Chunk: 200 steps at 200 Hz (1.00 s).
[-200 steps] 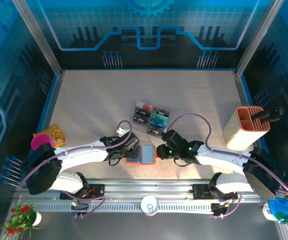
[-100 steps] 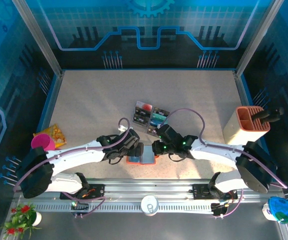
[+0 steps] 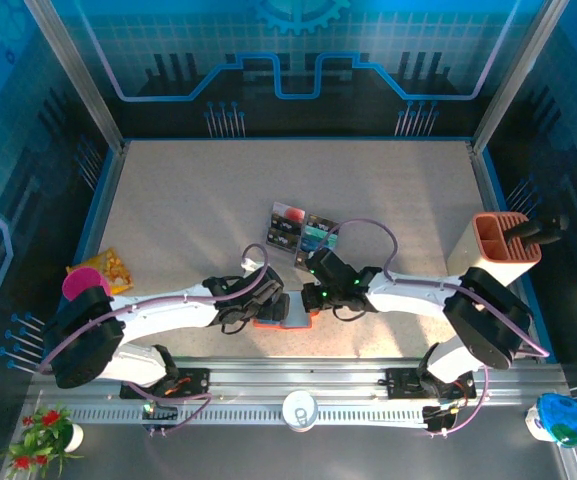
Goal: Put the credit cards into the card holder
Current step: Flip over the card slot on the card holder.
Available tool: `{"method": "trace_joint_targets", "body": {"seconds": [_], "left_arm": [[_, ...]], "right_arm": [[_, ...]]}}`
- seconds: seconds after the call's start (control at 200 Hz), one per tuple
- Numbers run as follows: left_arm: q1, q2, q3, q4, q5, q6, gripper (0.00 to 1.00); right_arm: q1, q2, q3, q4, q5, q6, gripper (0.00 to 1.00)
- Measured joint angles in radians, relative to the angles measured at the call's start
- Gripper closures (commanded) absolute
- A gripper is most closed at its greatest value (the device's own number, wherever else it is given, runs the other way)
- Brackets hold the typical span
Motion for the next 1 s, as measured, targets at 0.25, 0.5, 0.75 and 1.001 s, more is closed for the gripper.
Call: {"method": "trace_joint_targets", "body": {"seconds": [0.25,0.5,0.75,1.001], "left_arm": [[0.0,0.006,-0.003,0.034,0.0,0.001,0.01],[0.0,0.019,-0.004,0.05,0.011,0.002,0.01],[0.0,0.034,-0.016,0.074,0.023,0.006,0.01],[0.0,0.068,-0.029,0.093,0.025,0.01,0.03]], "right_arm": [[-0.001,0.061,0.014,0.047,-0.041,-0.002,0.99],[0.0,0.101,0.017,0.094,-0.077,0.002,0.99],[0.0,0.109,0.017,0.111,-0.093,0.006,0.99],[0.0,0.108,0.017,0.111,-0.093,0.01,0.97]]}}
